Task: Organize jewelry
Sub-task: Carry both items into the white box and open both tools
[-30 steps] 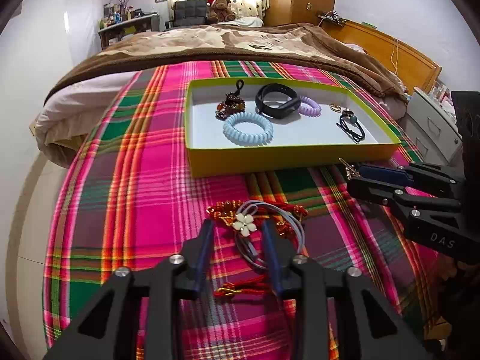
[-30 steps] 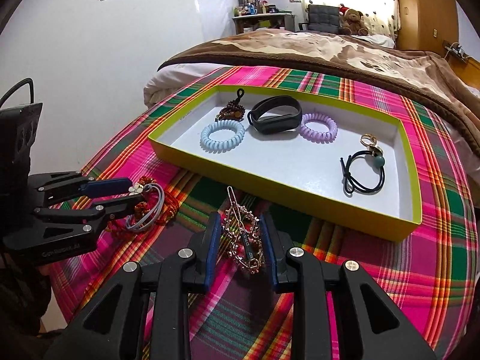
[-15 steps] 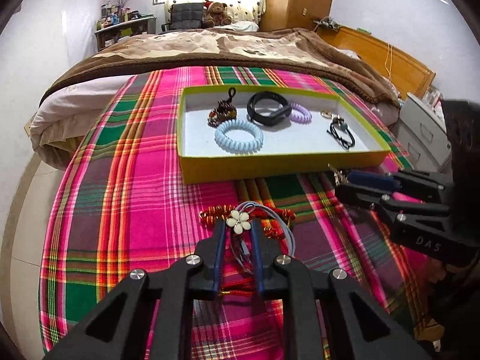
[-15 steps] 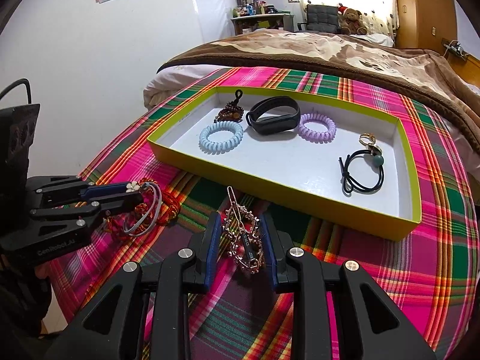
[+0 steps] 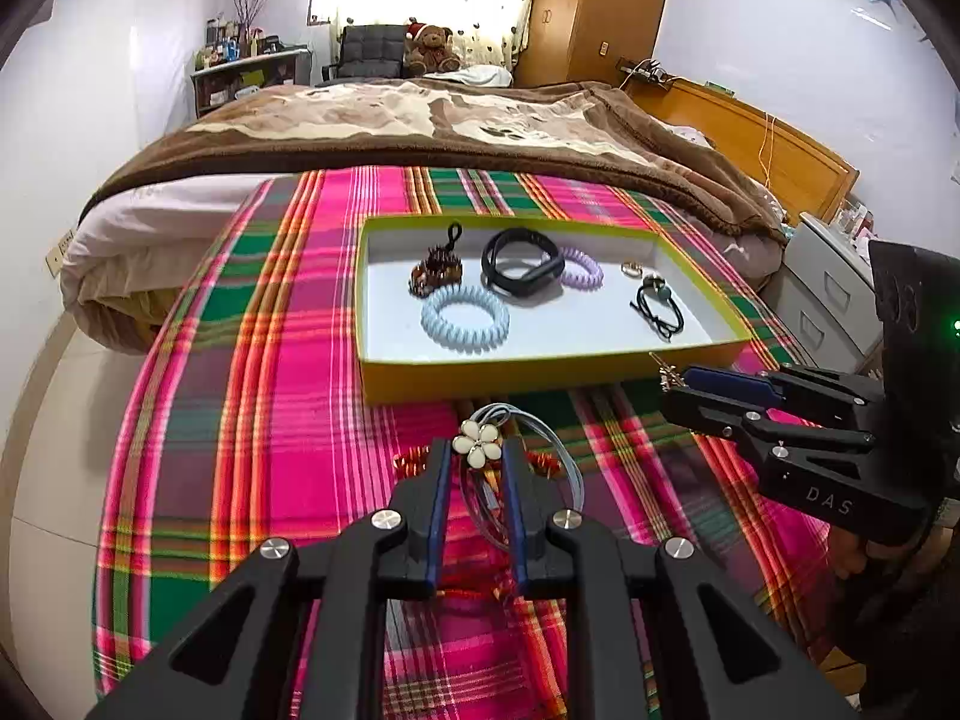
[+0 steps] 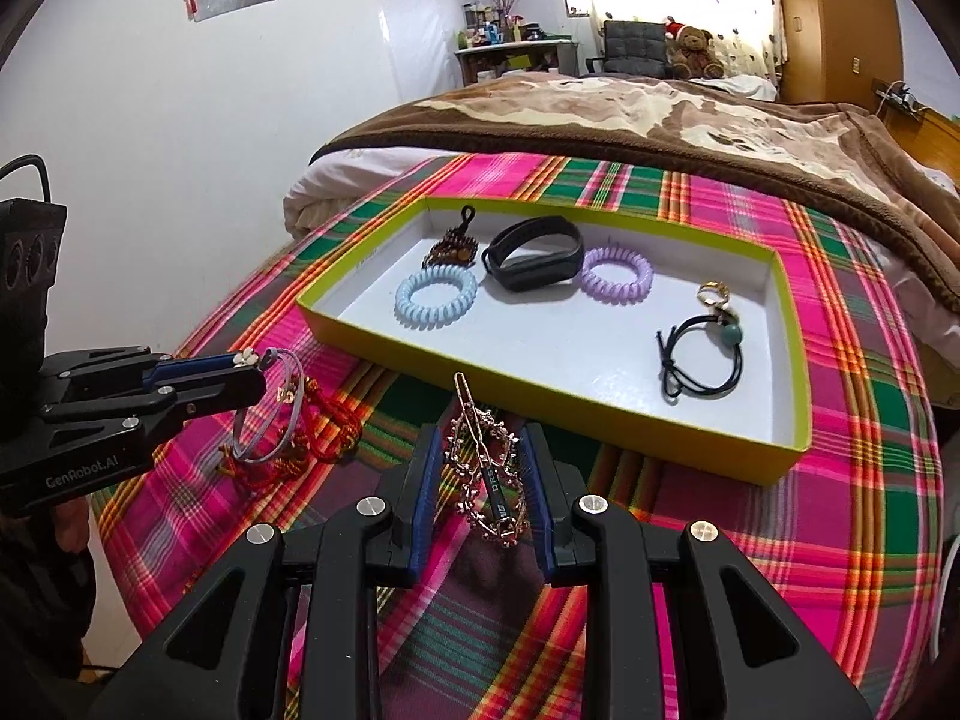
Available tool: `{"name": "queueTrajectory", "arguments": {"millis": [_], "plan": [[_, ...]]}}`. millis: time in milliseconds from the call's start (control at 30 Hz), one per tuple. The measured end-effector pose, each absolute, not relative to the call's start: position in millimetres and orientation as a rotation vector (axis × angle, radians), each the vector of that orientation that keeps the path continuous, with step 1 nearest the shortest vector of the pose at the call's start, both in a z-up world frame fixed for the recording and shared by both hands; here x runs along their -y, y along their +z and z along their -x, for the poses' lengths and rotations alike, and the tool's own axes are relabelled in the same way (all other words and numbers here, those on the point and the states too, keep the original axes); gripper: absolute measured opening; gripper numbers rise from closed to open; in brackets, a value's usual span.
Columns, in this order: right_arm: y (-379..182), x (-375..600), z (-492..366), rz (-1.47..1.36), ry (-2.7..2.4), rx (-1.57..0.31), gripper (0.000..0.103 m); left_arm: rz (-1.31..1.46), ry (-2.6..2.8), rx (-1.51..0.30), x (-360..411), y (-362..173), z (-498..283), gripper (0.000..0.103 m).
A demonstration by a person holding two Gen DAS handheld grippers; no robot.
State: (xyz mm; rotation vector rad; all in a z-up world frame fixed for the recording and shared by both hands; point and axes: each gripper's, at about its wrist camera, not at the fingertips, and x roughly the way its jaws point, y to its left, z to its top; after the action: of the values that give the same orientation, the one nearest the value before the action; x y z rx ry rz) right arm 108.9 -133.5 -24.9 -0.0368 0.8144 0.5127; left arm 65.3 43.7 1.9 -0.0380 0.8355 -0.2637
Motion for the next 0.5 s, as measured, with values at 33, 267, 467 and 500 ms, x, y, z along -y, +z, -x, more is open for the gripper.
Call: {"name": "queueTrajectory", "arguments": {"millis": [33, 267, 467, 500], "plan": [[-21.9, 135.5, -108.5, 0.032, 0.508, -0.808, 0.027, 0.036, -0.264, -0.83, -43.0, 4.8, -65.9, 0.017], [-6.2, 146.2, -109.5, 0.015, 0.486, -0.776, 0.027, 0.037, -0.282, -0.807, -39.0, 20.0, -77.4, 0.017], [3.7, 156.5, -116.1, 0.004, 0.459, -0.759, 0.027, 0.027, -0.285, -0.796, -32.5, 27.9, -90.8, 0.017], [5.2, 158.6, -118.6, 0.001, 0.452, -0.757, 0.027, 0.03, -0.285, -0.793, -31.3, 28.8, -92.9, 0.017]]}}
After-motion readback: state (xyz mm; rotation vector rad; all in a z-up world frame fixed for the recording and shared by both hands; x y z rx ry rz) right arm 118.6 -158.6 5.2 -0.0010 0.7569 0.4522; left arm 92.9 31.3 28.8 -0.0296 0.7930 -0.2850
